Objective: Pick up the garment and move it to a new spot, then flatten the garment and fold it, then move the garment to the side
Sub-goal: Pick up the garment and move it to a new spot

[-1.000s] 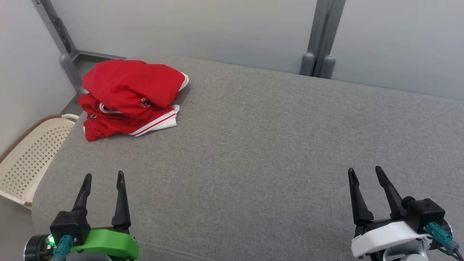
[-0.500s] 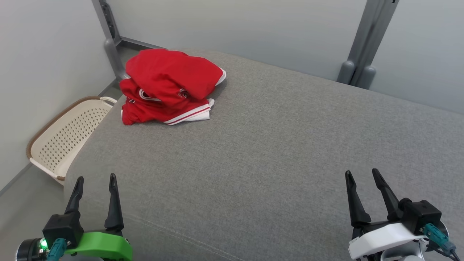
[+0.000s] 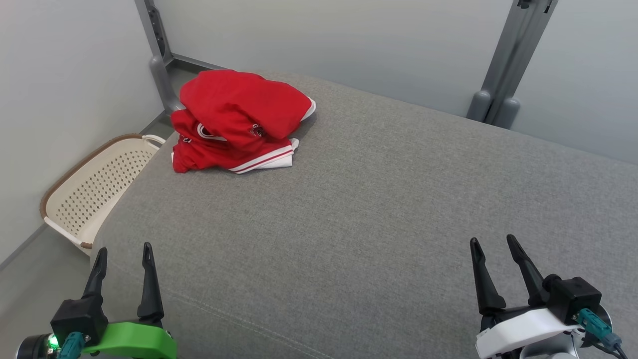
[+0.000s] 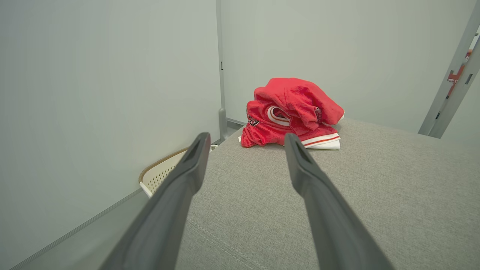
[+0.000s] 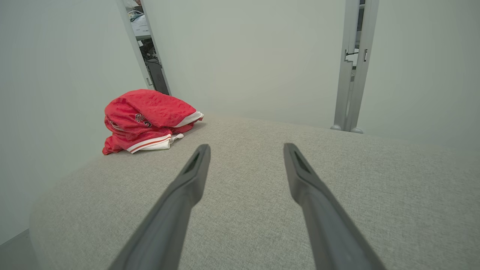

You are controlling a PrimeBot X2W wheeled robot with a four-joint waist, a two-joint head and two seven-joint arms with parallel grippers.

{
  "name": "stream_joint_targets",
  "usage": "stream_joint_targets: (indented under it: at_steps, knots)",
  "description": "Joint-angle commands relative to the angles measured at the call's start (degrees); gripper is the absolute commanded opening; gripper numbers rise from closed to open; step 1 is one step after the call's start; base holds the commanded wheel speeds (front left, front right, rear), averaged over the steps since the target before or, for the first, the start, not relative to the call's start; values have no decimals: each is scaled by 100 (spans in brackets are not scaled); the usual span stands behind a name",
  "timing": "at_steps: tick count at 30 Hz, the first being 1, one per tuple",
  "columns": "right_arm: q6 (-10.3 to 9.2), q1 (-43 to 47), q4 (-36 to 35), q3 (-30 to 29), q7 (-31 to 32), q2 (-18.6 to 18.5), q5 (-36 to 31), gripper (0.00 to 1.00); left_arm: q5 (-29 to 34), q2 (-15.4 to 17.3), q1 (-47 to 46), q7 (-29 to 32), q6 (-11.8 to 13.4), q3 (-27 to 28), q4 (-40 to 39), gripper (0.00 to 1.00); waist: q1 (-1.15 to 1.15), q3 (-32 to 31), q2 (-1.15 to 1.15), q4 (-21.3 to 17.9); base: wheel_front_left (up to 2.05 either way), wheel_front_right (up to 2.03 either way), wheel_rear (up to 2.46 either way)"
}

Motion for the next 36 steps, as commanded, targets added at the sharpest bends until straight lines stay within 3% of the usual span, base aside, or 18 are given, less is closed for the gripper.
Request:
stream_joint_targets:
  at_steps: [1,11,21,28,36]
  knots:
    - [0,-25,-4,-2,-11,-12,14,100,-28,27,-3,-25,6,10,6,100,0,29,0,-57,0,0,0]
    - [0,-161,-301,-38,177,-278,-85,100,-230,242,-979,2,-121,178,66,100,0,533,0,-535,0,0,0]
    - [-1,-434,-912,-360,422,-876,-21,100,-493,509,-2390,-40,-198,460,228,100,0,1643,0,-1229,0,0,0]
    - [-1,-668,-1489,-675,578,-1306,51,100,-594,660,-3682,3,-287,456,750,100,0,2558,0,-1592,0,0,0]
    - [-2,-725,-1909,-1005,669,-1507,42,100,-695,882,-4658,-17,-327,566,1741,100,0,3162,0,-1829,0,0,0]
